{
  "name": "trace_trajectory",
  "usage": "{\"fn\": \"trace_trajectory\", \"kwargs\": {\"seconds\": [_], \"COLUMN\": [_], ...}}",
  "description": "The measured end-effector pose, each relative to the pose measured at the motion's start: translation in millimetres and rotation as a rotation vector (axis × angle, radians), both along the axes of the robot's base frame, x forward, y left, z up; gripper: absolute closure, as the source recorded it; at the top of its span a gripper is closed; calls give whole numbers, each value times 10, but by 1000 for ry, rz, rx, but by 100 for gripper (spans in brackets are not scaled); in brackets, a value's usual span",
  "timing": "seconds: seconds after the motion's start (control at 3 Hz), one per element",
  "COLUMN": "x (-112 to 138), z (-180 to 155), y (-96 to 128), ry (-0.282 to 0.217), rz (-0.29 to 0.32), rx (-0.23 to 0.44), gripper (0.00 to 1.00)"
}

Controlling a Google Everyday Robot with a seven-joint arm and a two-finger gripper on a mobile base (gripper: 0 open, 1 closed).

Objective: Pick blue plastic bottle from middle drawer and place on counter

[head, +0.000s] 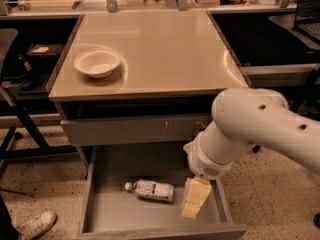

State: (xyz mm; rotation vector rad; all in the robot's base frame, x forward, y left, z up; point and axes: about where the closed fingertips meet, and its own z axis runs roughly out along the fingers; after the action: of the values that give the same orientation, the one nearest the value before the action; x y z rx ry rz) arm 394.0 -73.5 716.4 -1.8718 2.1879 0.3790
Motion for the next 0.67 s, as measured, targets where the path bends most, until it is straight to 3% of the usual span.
{"fn": "trace_trajectory", "kwargs": {"seconds": [0.33, 0.67], "x": [76, 86], "z": [-723, -748], "y": [677, 697], "ry": [49, 50], "rz": [76, 76], "rx": [85, 90], "gripper": [0, 0]}}
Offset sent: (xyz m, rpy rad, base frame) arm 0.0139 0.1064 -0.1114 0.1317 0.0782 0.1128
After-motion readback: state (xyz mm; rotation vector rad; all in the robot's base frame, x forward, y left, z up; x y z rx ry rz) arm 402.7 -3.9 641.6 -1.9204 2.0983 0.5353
